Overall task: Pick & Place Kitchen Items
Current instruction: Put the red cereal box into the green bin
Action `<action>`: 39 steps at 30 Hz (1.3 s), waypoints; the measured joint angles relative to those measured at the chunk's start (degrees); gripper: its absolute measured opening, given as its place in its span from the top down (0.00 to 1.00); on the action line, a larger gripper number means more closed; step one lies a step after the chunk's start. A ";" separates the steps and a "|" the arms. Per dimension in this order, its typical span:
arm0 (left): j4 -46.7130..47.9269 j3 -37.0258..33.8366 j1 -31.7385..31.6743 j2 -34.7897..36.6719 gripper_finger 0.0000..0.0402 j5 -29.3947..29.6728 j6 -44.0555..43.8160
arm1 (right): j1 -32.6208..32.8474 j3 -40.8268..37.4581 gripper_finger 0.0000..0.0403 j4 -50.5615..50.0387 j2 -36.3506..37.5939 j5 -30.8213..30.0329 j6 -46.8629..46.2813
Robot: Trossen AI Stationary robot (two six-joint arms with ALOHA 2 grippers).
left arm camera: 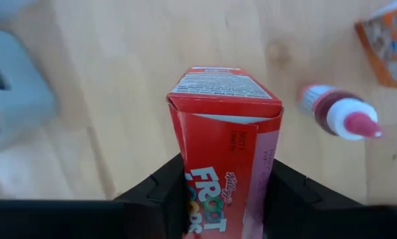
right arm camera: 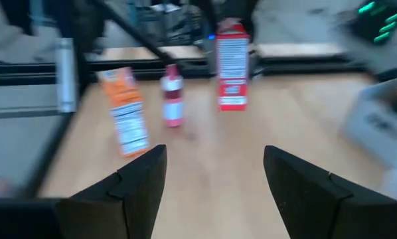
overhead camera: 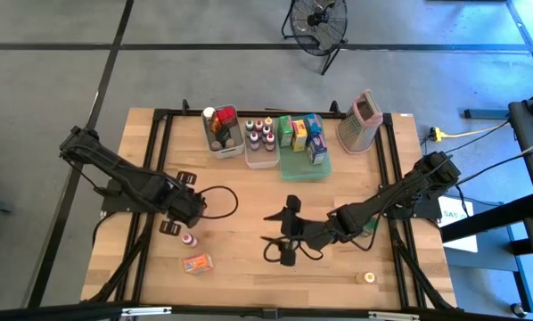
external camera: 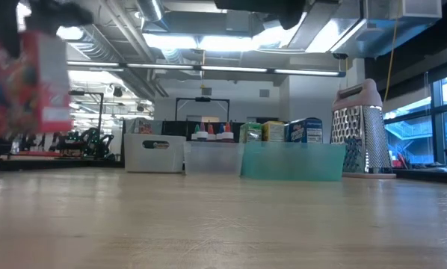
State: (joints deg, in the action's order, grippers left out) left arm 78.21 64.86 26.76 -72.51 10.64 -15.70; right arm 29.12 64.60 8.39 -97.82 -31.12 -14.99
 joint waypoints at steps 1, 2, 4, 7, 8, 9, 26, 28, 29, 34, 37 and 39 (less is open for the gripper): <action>0.90 1.41 0.00 0.00 0.64 0.78 0.00 | 0.00 0.00 0.37 0.07 0.00 -1.96 1.50; 1.62 2.84 0.00 0.00 0.64 1.74 0.00 | 0.00 0.00 0.37 0.09 0.00 -4.01 2.48; 2.18 5.44 0.00 0.00 0.64 3.73 0.00 | -0.16 0.03 0.37 0.02 0.00 -7.52 3.45; 2.14 8.70 0.00 0.00 0.64 6.18 0.37 | -0.94 1.25 0.37 -0.89 0.00 -9.60 4.37; 1.86 9.43 -0.03 0.00 0.64 6.73 0.42 | -1.33 1.82 0.37 -1.14 0.00 -9.56 5.04; 1.25 9.93 -0.21 0.02 0.64 7.26 0.44 | -1.79 2.35 0.37 -1.59 0.00 -9.42 5.46; -11.84 10.18 -8.85 -1.54 0.64 7.79 6.19 | -12.15 8.35 0.24 -10.30 0.00 2.76 11.36; -14.84 10.18 -9.73 -2.64 0.64 7.79 7.74 | -12.68 8.39 0.24 -9.43 0.00 2.72 13.33; -16.11 10.18 -10.11 -3.34 0.64 7.79 8.53 | -12.78 8.39 0.24 -8.90 0.00 2.72 14.53; -22.21 10.18 -11.92 -6.63 0.64 7.77 12.97 | -13.09 8.39 0.24 -8.27 0.00 4.74 19.49; -25.41 10.18 -13.19 -8.28 0.64 7.73 15.48 | -13.44 8.40 0.24 -8.60 0.00 6.79 20.06; -26.62 10.18 -14.10 -9.03 0.64 7.47 16.48 | -13.55 8.41 0.24 -9.58 0.00 7.32 20.61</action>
State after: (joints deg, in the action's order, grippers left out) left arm 51.59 75.05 12.66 -81.54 18.11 0.78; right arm 15.57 73.01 -1.20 -97.82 -23.80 5.62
